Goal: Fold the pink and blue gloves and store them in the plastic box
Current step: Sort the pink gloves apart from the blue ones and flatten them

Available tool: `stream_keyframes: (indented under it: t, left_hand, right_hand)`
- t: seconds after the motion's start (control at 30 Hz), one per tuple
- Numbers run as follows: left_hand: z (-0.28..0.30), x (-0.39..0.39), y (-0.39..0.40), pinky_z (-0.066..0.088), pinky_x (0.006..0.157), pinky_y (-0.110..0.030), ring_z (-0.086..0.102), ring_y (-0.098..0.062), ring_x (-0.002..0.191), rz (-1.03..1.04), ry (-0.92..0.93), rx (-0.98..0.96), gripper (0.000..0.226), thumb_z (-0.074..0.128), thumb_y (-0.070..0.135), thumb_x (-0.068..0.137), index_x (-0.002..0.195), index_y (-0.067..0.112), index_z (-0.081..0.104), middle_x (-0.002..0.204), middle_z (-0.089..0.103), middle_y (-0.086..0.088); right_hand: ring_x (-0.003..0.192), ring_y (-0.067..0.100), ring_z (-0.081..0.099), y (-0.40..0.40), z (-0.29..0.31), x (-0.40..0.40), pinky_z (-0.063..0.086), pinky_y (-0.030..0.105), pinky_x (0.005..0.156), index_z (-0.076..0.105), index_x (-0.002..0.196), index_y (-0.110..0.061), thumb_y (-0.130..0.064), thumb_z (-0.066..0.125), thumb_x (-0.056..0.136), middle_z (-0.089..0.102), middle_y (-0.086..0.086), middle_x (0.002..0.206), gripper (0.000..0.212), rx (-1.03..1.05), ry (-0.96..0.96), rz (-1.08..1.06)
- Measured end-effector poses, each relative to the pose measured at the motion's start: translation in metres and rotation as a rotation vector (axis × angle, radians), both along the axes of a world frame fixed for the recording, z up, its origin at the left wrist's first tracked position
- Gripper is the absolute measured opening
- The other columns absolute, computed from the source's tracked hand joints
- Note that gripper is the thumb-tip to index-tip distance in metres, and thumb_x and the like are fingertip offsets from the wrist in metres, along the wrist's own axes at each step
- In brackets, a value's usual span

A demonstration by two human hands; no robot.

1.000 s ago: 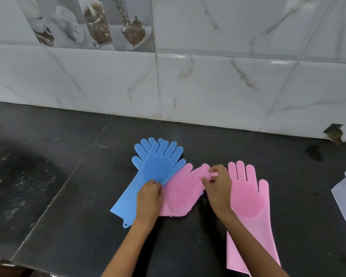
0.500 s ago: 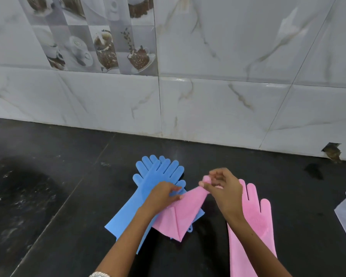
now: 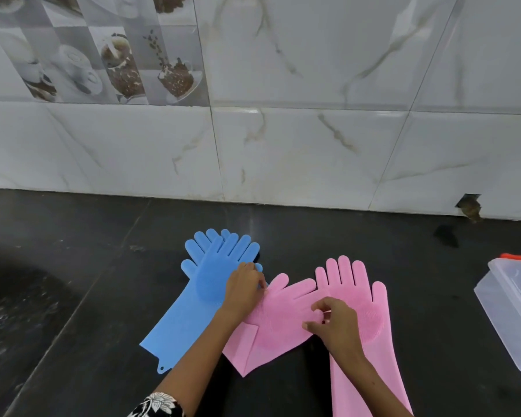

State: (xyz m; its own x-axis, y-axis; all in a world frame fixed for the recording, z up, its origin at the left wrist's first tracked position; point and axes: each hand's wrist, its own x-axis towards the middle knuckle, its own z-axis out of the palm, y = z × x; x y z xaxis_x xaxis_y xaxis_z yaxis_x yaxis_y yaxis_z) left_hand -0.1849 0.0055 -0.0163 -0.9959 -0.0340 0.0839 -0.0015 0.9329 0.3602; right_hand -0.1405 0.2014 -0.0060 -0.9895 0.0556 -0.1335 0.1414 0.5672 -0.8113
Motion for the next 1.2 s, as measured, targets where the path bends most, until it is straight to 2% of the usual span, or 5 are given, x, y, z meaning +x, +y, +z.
stream_keyframes:
  t: [0.23, 0.37, 0.5, 0.7, 1.2]
  left_hand:
    - [0.045, 0.028, -0.034, 0.050, 0.072, -0.017, 0.064, -0.007, 0.082, 0.040, 0.075, 0.814, 0.002, 0.072, 0.018, 0.082, 0.080, 0.019, 0.072, 0.083, 0.071, 0.005]
    - [0.078, 0.038, -0.043, 0.054, 0.075, -0.016, 0.069, -0.013, 0.085, 0.061, 0.137, 1.163, 0.008, 0.075, 0.015, 0.075, 0.083, 0.014, 0.075, 0.086, 0.074, -0.004]
    - [0.113, 0.042, -0.041, 0.053, 0.075, -0.014, 0.070, -0.015, 0.089, 0.031, 0.261, 1.249, 0.010, 0.075, 0.012, 0.074, 0.084, 0.010, 0.075, 0.091, 0.075, -0.005]
    - [0.158, 0.053, -0.018, 0.052, 0.072, -0.014, 0.070, -0.013, 0.084, -0.017, 0.382, 1.276, 0.011, 0.073, 0.016, 0.074, 0.083, 0.009, 0.074, 0.086, 0.075, -0.005]
    - [0.174, 0.081, 0.162, 0.055, 0.066, -0.020, 0.065, -0.015, 0.069, -0.247, 0.097, 1.376, 0.016, 0.076, 0.017, 0.072, 0.084, 0.007, 0.073, 0.077, 0.072, -0.009]
  right_hand:
    - [0.071, 0.017, 0.063, 0.008, 0.032, -0.015, 0.049, 0.015, 0.064, 0.060, 0.071, -0.006, 0.000, 0.078, 0.068, 0.066, 0.005, 0.072, 0.019, -0.171, 0.162, -0.108]
    - [0.077, 0.012, 0.069, 0.005, 0.071, -0.037, 0.056, 0.022, 0.070, 0.061, 0.085, -0.010, -0.004, 0.080, 0.068, 0.072, 0.004, 0.080, 0.027, -0.363, 0.214, -0.056]
    - [0.083, 0.015, 0.071, 0.009, 0.110, -0.053, 0.058, 0.027, 0.074, 0.061, 0.101, -0.015, -0.006, 0.082, 0.066, 0.073, 0.004, 0.091, 0.042, -0.563, 0.220, -0.009]
    - [0.083, 0.015, 0.072, 0.032, 0.157, -0.053, 0.055, 0.015, 0.067, 0.066, 0.095, -0.015, -0.003, 0.080, 0.066, 0.076, 0.004, 0.086, 0.035, -0.705, 0.290, 0.096]
    - [0.080, 0.018, 0.073, 0.228, 0.220, 0.013, 0.060, 0.028, 0.070, 0.069, 0.098, -0.014, -0.010, 0.080, 0.067, 0.075, 0.007, 0.087, 0.034, -0.437, 0.456, 0.002]
